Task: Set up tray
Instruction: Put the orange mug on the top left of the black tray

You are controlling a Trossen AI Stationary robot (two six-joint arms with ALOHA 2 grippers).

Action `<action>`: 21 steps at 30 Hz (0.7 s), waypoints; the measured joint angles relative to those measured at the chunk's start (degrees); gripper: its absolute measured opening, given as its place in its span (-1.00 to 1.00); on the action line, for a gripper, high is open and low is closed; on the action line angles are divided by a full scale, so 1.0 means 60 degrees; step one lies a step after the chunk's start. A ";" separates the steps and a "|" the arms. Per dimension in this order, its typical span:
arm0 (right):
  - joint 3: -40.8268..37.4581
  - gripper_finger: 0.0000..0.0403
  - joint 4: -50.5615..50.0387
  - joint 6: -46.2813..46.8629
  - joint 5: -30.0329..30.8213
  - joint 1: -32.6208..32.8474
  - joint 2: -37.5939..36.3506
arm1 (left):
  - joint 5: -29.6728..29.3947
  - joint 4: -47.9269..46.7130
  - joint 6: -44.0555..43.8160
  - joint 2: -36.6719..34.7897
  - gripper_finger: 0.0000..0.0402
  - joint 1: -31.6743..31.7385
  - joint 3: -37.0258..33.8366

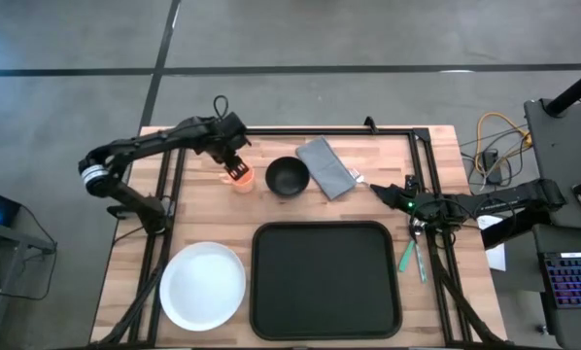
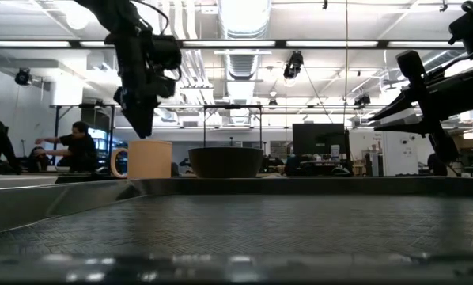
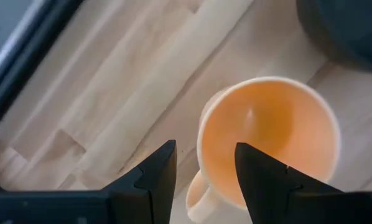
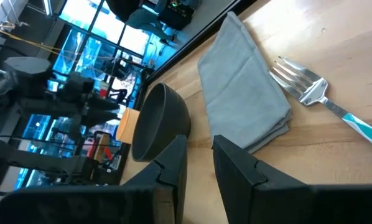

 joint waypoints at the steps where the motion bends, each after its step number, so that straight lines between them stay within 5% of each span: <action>1: 0.0000 -0.66 0.0000 0.0000 0.0000 0.0000 0.0000 | 0.0000 0.0000 0.0012 0.0158 -0.29 0.0000 -0.0003; 13: 0.0000 -0.66 0.0000 0.0051 0.0004 0.0000 0.0000 | 0.0022 0.0239 0.0514 0.1421 -0.34 0.0000 0.0042; 21: 0.0000 -0.66 -0.0002 0.0073 0.0007 0.0000 -0.0007 | 0.0032 0.0219 0.0231 0.1449 -0.90 -0.0007 0.0044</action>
